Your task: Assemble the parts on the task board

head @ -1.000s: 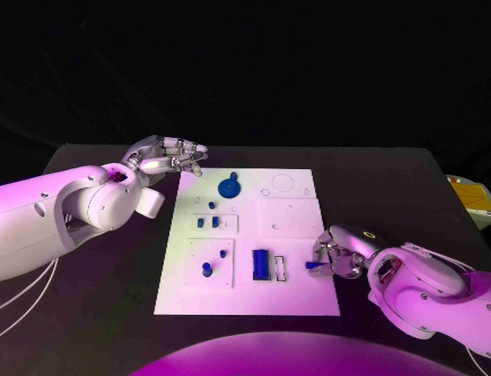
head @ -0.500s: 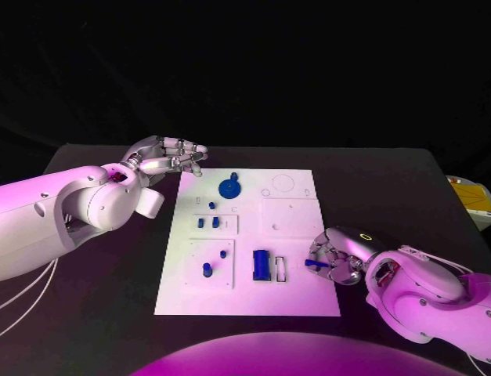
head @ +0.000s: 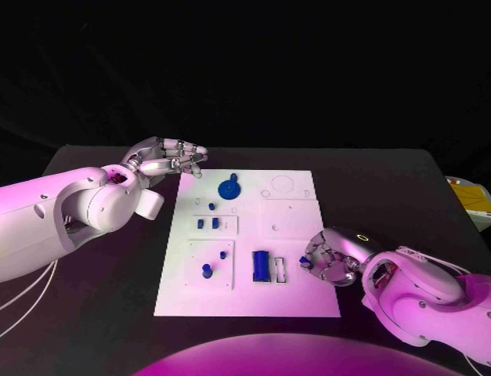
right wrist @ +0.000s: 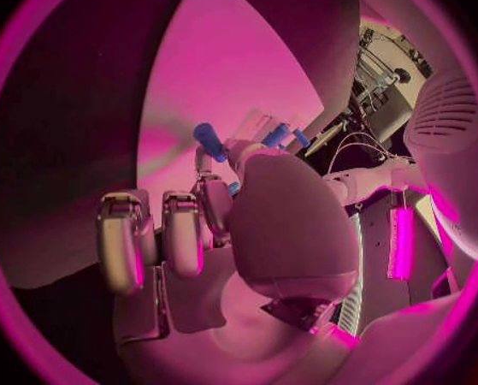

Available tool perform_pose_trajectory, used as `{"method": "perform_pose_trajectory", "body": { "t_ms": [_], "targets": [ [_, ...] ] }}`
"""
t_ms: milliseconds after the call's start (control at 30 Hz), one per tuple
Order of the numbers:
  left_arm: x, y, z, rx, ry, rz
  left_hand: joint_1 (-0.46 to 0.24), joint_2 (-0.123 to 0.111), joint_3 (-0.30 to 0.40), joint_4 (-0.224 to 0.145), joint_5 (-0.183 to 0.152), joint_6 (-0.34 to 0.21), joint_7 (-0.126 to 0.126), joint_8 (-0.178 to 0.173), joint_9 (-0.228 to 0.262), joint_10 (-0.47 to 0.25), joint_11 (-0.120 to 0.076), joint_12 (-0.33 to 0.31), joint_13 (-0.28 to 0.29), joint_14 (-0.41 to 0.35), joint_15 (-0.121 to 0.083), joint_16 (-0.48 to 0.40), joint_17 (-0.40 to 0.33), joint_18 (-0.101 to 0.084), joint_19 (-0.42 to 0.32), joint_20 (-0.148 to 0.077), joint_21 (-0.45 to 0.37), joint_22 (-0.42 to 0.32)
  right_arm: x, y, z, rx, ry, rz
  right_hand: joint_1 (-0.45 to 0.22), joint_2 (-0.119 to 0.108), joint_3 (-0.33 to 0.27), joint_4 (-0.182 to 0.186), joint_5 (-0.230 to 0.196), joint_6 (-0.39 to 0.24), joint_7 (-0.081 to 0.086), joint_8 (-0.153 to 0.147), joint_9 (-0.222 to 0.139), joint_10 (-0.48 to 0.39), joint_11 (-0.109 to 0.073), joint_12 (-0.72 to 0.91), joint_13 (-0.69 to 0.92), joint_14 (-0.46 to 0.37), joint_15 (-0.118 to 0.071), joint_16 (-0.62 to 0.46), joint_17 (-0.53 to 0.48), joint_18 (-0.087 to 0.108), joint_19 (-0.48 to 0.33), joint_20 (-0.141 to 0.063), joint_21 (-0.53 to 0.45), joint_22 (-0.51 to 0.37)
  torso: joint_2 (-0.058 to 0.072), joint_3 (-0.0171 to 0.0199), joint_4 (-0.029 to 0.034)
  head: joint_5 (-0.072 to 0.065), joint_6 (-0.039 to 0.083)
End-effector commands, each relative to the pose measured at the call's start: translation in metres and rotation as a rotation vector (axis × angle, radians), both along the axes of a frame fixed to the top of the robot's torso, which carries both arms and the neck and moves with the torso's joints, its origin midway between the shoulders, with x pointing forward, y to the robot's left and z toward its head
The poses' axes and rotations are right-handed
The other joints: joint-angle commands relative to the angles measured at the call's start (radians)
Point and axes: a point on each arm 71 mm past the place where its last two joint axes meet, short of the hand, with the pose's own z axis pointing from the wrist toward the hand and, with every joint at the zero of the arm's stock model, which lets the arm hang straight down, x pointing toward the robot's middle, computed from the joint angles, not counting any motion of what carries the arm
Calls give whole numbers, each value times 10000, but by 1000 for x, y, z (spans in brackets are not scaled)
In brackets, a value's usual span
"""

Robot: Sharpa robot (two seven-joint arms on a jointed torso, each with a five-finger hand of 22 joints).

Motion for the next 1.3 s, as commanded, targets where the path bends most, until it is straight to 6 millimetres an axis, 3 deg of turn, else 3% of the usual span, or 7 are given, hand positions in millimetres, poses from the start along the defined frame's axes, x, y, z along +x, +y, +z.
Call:
{"method": "perform_pose_trajectory", "body": {
  "t_ms": [33, 567, 700, 1300],
  "targets": [
    [-1, -3, 1, -119, 1, -151, -76, 29, 25, -6, 43, -48, -16, 35, -12, -88, -13, 38, -9, 29, 31, -51, 9, 18, -62, 11, 61, 9, 0, 6, 1, 341, 156, -149, -144, -27, 2248, -2273, -51, 35, -82, 239, 247, -33, -13, 50, 387, 844, -6, 34, 1633, -174, 982, 34, 21, 2571, 7, -7, -2, 6, -8],
    [-1, -4, 1, -137, 22, -214, -73, 25, 37, -23, 44, -51, -14, 41, -12, -99, -12, 42, -12, 23, 31, -57, 11, 19, -66, 11, 66, 17, 3, 33, -4, 1029, 891, -268, -903, -73, 2112, -2179, -82, 82, -186, 401, 376, 31, -90, 217, 519, 857, -66, 54, 1685, -173, 982, -12, 18, 2570, 20, -7, 2, -24, -66],
    [-1, -4, 1, -140, 22, -221, -73, 25, 37, -23, 44, -51, -14, 41, -12, -99, -12, 42, -12, 23, 31, -57, 11, 19, -66, 11, 66, 17, 4, 36, -8, 920, 1206, -195, -1308, -51, 1864, -2073, 445, 144, -236, 492, 427, 92, -131, 368, 630, 870, -103, 78, 1746, -191, 1014, -49, 99, 2593, 14, 3, -8, 4, -102],
    [-1, -4, 1, -134, 47, -236, -73, 25, 37, -23, 44, -51, -14, 41, -12, -99, -12, 42, -12, 23, 31, -57, 11, 19, -66, 11, 66, 17, 6, 42, -13, 437, 1173, 66, -1902, -1, 1321, -1759, 498, 383, -353, 686, 421, 232, -226, 711, 872, 907, -182, 150, 1924, -221, 1066, -120, 238, 2634, 6, 8, -18, 16, -141]
  ]
}}
